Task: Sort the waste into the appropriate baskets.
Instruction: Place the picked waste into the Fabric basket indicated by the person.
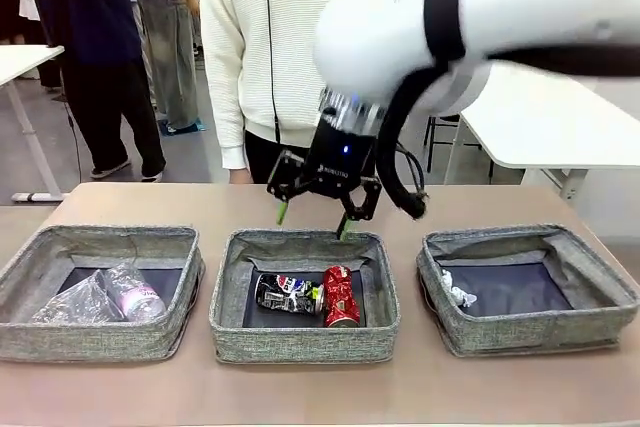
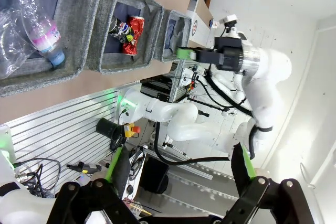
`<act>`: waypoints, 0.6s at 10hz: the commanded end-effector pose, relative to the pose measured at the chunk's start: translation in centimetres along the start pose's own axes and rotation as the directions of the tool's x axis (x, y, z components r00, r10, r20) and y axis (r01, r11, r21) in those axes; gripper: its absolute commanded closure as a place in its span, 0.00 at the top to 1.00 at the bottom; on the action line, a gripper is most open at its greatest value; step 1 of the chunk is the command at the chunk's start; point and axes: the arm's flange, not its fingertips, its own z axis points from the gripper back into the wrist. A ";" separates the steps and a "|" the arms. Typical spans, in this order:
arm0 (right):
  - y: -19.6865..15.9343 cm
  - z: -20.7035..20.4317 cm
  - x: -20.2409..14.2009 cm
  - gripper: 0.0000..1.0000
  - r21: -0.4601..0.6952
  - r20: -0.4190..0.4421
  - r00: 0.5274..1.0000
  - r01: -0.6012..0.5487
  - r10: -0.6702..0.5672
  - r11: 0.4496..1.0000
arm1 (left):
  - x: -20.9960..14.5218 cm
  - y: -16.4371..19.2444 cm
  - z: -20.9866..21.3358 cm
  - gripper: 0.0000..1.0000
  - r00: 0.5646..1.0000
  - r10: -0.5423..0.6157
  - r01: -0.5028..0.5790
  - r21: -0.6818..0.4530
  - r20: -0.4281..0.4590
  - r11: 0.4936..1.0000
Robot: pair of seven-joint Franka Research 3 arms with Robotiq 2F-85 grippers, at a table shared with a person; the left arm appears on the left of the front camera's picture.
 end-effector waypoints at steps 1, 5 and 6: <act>-5.6 8.9 -0.4 1.00 0.400 -0.432 0.899 0.111 0.080 0.910 | -0.1 -0.1 0.1 1.00 1.000 -0.015 0.015 -0.004 -0.003 1.000; -22.5 18.5 -4.1 1.00 0.679 -0.278 0.932 0.021 0.231 0.733 | -0.1 -0.1 0.1 1.00 1.000 -0.015 0.015 -0.004 -0.003 1.000; -27.2 18.7 -5.1 1.00 0.693 -0.237 0.944 -0.003 0.231 0.721 | -0.1 -0.1 0.1 1.00 1.000 -0.015 0.015 -0.004 -0.003 1.000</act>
